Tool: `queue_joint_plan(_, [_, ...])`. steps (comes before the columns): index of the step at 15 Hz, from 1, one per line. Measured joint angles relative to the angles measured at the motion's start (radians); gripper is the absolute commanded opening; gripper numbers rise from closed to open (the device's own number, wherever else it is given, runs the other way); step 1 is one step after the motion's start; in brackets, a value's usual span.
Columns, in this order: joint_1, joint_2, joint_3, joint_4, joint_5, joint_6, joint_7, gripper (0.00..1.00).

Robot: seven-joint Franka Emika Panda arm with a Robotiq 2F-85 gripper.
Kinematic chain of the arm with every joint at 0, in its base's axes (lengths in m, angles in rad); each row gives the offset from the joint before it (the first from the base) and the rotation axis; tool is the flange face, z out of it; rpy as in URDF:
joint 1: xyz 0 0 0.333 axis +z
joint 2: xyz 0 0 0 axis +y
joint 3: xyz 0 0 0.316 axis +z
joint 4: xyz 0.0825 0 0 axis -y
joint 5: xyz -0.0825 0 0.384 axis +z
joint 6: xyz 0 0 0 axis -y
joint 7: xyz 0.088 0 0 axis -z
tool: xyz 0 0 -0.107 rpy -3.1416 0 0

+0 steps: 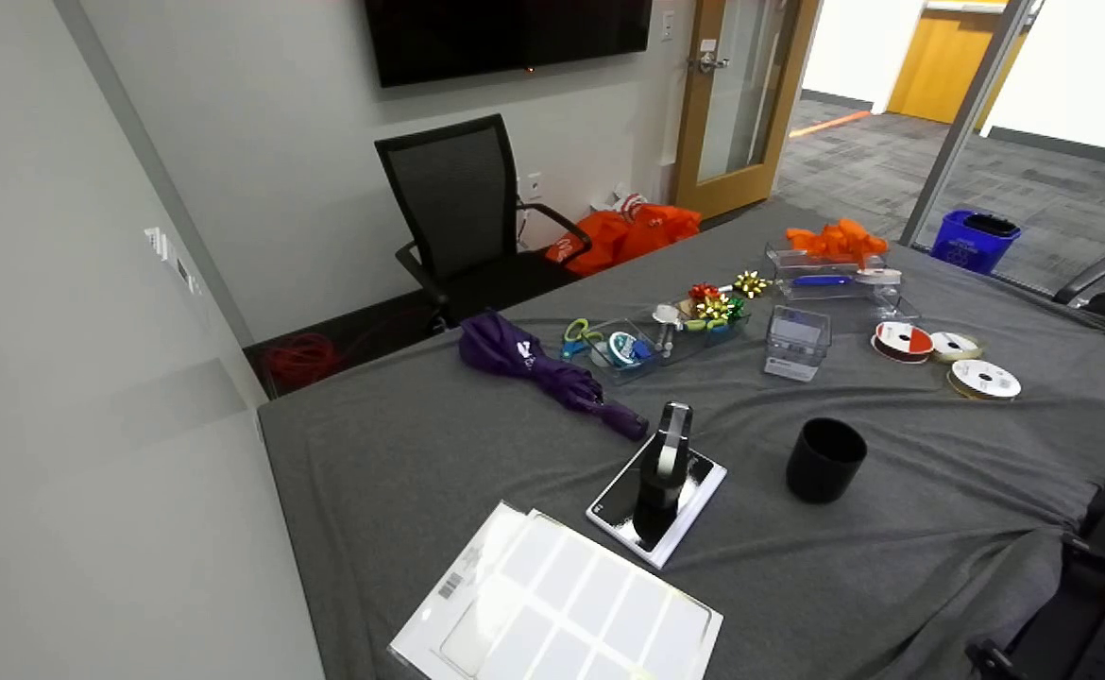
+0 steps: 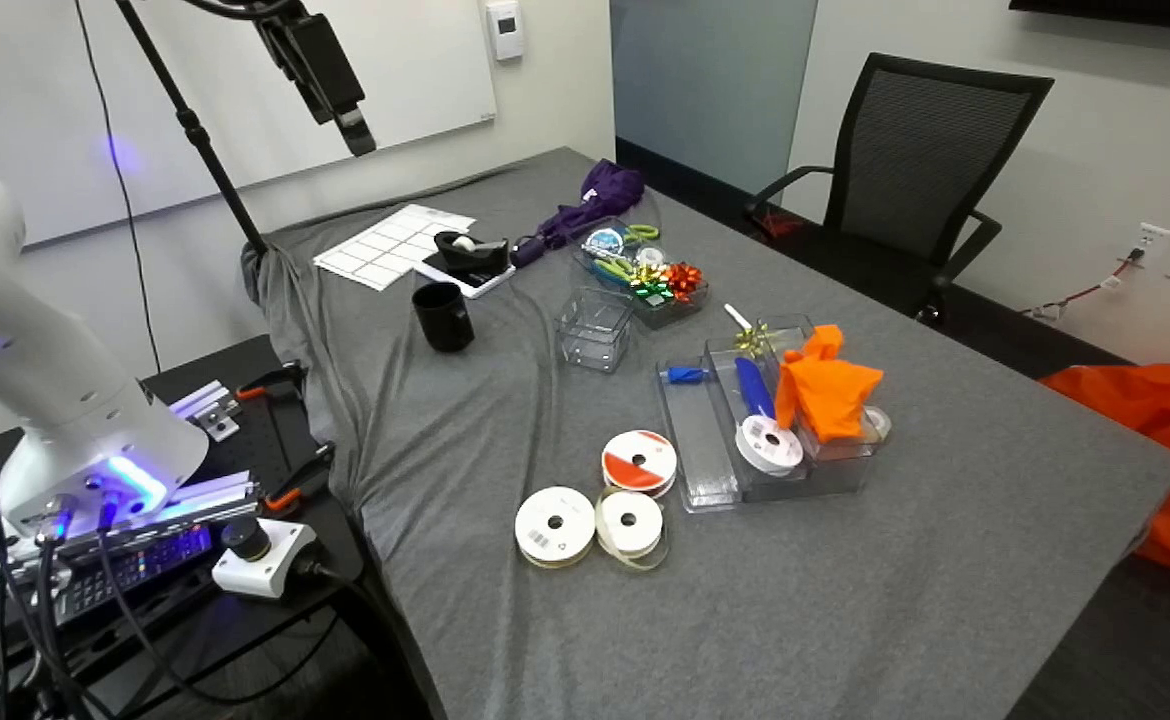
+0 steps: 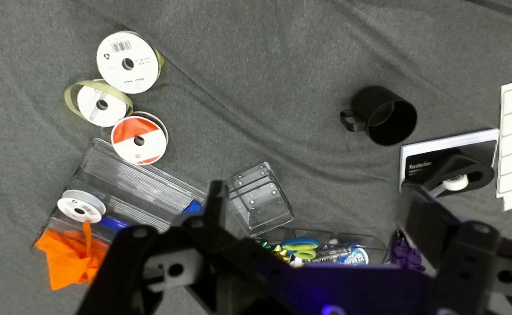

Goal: Move the container to the right

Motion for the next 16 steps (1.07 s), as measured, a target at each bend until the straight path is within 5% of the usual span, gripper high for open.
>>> queue_joint_plan(7, [-0.003, 0.061, 0.023, -0.056, 0.109, 0.163, 0.254, 1.0])
queue_joint_plan(16, [-0.015, 0.43, 0.112, -0.018, 0.267, 0.529, 0.693, 1.0])
